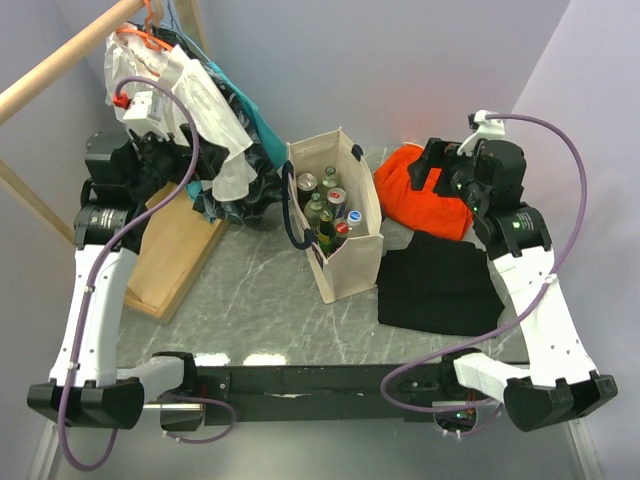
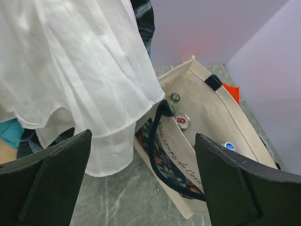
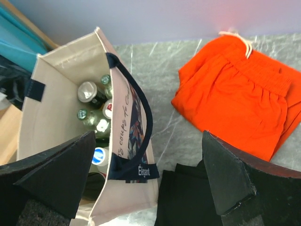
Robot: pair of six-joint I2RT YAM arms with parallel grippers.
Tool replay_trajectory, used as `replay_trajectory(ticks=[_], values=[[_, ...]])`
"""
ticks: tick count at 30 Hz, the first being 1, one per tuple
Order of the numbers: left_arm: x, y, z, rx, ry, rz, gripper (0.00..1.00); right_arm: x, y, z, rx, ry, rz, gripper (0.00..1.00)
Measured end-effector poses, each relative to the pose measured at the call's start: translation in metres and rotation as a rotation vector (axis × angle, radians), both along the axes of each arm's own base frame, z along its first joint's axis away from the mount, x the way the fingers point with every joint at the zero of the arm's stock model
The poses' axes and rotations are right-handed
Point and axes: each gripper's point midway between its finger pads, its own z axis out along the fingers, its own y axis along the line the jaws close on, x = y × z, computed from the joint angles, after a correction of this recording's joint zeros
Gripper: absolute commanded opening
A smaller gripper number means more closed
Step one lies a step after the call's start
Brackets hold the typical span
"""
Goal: Take the beverage out of the canvas bag
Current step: Take out the drink from the canvas bag.
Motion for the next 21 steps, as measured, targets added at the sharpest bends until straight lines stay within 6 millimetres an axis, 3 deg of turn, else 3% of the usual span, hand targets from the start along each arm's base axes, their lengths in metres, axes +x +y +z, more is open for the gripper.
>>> replay_trajectory(ticks=[5, 10, 13, 21], values=[[0.01, -0.021, -0.023, 0.011, 0.073, -0.076, 0.96, -0.013, -0.002, 0.01, 0.002, -0.037, 0.004, 1.0], [0.001, -0.063, -0.036, 0.051, 0.109, -0.168, 0.96, -0.014, -0.005, 0.008, -0.003, -0.03, -0.007, 1.0], [-0.006, -0.077, -0.031, 0.071, 0.094, -0.192, 0.96, -0.014, -0.005, 0.006, -0.006, -0.023, -0.012, 1.0], [-0.003, -0.092, -0.022, 0.148, 0.066, -0.128, 0.96, -0.013, -0.005, -0.002, -0.009, -0.005, -0.013, 1.0]])
